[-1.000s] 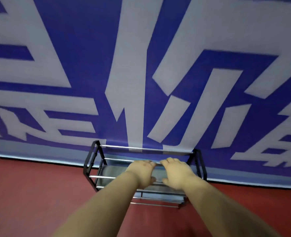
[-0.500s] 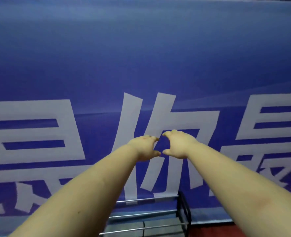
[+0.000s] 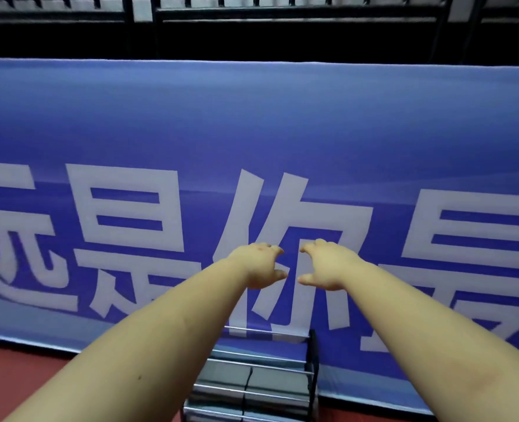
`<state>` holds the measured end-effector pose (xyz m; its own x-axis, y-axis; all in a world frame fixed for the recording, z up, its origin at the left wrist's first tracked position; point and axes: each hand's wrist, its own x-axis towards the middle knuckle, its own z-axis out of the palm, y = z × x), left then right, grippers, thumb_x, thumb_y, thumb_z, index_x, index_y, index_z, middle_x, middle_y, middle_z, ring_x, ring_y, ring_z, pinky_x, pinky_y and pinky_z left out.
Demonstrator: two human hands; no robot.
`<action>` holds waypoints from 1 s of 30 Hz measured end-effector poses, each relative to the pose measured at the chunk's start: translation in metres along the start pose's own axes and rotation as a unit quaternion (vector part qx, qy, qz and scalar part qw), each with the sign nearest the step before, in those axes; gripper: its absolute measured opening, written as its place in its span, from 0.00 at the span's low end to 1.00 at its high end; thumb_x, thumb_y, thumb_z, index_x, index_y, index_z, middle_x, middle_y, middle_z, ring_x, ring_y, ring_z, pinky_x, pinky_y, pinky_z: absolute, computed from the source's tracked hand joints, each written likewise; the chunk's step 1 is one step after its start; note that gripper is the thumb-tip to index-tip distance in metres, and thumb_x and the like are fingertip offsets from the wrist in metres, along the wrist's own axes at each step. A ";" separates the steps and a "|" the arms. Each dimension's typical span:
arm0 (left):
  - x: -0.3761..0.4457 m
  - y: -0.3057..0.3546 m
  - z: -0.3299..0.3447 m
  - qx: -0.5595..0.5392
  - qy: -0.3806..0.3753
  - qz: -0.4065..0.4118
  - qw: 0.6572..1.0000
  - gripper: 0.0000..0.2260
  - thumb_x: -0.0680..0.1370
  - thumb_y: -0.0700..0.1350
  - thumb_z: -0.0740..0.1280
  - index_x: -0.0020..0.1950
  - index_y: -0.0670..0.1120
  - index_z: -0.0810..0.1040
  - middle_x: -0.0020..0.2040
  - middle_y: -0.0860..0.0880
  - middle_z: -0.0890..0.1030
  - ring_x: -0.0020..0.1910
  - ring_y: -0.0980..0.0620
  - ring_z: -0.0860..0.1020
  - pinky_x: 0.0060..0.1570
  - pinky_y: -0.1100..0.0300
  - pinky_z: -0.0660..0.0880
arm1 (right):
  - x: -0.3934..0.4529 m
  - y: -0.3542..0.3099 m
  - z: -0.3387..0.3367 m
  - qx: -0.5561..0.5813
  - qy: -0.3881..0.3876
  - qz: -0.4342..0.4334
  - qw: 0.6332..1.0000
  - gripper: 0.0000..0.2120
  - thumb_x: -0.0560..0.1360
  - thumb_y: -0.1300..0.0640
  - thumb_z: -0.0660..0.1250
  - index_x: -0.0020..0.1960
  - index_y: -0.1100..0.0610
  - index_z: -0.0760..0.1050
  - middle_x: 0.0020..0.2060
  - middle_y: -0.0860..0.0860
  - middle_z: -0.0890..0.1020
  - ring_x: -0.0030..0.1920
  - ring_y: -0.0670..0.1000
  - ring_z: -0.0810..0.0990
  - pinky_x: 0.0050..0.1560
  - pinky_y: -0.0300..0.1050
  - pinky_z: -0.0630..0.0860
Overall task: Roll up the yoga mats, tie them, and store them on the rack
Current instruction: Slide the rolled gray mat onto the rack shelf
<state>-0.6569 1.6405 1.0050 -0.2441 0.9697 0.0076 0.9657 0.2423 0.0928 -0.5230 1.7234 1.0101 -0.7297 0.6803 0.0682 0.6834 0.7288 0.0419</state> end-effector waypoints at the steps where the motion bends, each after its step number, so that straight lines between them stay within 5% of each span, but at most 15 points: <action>1: -0.011 0.003 -0.005 0.006 0.004 -0.003 1.000 0.26 0.80 0.57 0.59 0.76 0.50 0.58 0.75 0.48 0.62 0.71 0.47 0.65 0.66 0.51 0.66 | -0.010 -0.004 -0.002 0.005 0.001 -0.002 1.000 0.33 0.74 0.43 0.66 0.74 0.51 0.59 0.70 0.52 0.66 0.66 0.54 0.70 0.60 0.47 0.74; 11: -0.135 -0.031 -0.029 -0.008 0.043 -0.011 0.999 0.25 0.80 0.57 0.59 0.75 0.51 0.60 0.74 0.48 0.64 0.69 0.47 0.67 0.66 0.51 0.67 | -0.092 -0.071 -0.028 0.036 0.015 0.043 0.998 0.32 0.74 0.43 0.66 0.74 0.51 0.60 0.69 0.52 0.67 0.63 0.54 0.72 0.58 0.47 0.75; 23: -0.307 -0.106 0.023 -0.075 -0.038 -0.024 0.996 0.26 0.79 0.57 0.59 0.74 0.50 0.61 0.73 0.47 0.64 0.70 0.47 0.65 0.68 0.51 0.64 | -0.220 -0.230 0.000 -0.009 -0.081 0.009 0.997 0.32 0.75 0.42 0.64 0.74 0.51 0.59 0.69 0.52 0.67 0.67 0.54 0.68 0.63 0.49 0.70; 30: -0.378 -0.082 -0.005 -0.053 0.011 -0.012 0.998 0.25 0.80 0.57 0.59 0.75 0.51 0.60 0.74 0.49 0.64 0.71 0.49 0.64 0.67 0.53 0.63 | -0.275 -0.258 -0.034 0.022 -0.013 -0.012 1.000 0.31 0.75 0.41 0.64 0.73 0.51 0.61 0.69 0.51 0.67 0.66 0.54 0.70 0.61 0.49 0.71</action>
<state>-0.6445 1.2540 0.9993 -0.2704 0.9624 0.0255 0.9449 0.2602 0.1986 -0.4976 1.3460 1.0149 -0.7469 0.6636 0.0416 0.6642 0.7475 -0.0004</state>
